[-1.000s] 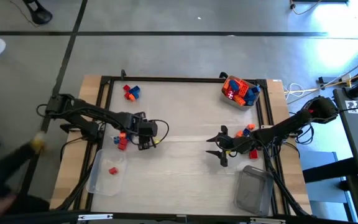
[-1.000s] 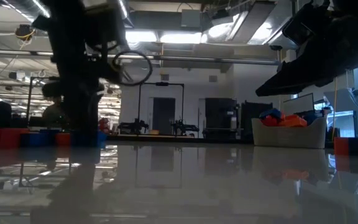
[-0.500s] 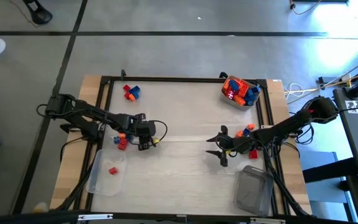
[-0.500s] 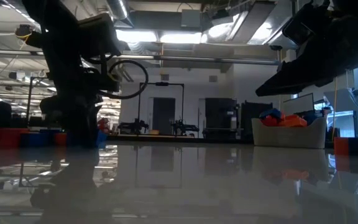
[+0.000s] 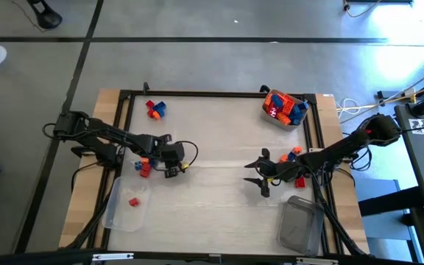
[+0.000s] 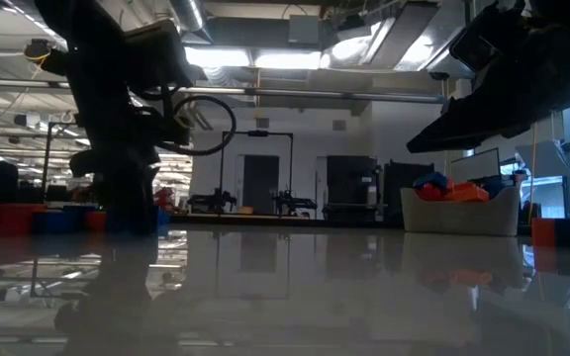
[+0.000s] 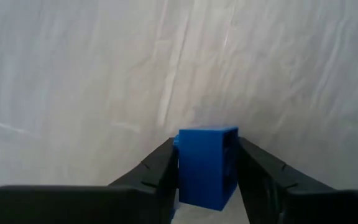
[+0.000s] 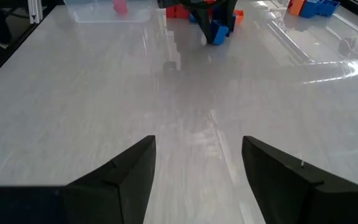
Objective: Sort blocks by size
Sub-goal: Put the blue game piece into the transparent bin
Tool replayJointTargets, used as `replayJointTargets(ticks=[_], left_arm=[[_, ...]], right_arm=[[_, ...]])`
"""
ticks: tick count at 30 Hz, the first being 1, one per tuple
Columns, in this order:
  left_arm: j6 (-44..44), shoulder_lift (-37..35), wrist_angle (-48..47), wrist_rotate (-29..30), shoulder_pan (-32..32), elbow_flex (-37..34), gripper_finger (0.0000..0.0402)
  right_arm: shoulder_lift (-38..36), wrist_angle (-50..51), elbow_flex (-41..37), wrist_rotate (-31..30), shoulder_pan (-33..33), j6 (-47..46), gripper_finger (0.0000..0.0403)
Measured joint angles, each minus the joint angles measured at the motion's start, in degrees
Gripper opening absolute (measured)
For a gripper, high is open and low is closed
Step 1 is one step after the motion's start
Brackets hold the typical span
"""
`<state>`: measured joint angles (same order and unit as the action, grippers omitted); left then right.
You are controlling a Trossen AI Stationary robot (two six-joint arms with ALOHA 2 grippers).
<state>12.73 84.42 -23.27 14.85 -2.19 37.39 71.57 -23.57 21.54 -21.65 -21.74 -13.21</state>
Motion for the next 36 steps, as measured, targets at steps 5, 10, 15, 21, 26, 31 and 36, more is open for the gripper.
replayJointTargets(ticks=[5,10,15,21,26,31,36], left_arm=[[1.9,0.1,-3.5,-0.5,-2.1,1.9,0.0111],[3.6,0.0,-9.5,-0.2,-4.9,7.2,0.0089],[3.8,0.0,-12.0,-0.2,-7.9,11.5,0.0084],[6.9,0.0,-16.6,-0.1,-10.6,15.9,0.0091],[11.2,0.0,-25.0,-0.1,-15.3,21.8,0.0085],[18.8,-0.1,-33.7,-0.1,-21.8,27.8,0.0091],[27.4,-0.4,-39.4,-0.1,-29.0,30.9,0.0088]], right_arm=[[0.0,0.0,0.0,0.0,0.0,0.0,0.0237],[0.0,0.0,0.0,0.0,0.0,0.0,0.0237],[0.0,0.1,0.0,0.0,0.0,0.0,0.0237],[0.0,0.1,0.0,0.0,0.0,0.0,0.0237],[0.0,0.1,0.0,0.0,0.0,0.0,0.0237],[0.0,0.1,0.0,0.0,0.0,0.0,0.0237],[0.0,0.1,0.0,0.0,0.0,-0.1,0.0237]])
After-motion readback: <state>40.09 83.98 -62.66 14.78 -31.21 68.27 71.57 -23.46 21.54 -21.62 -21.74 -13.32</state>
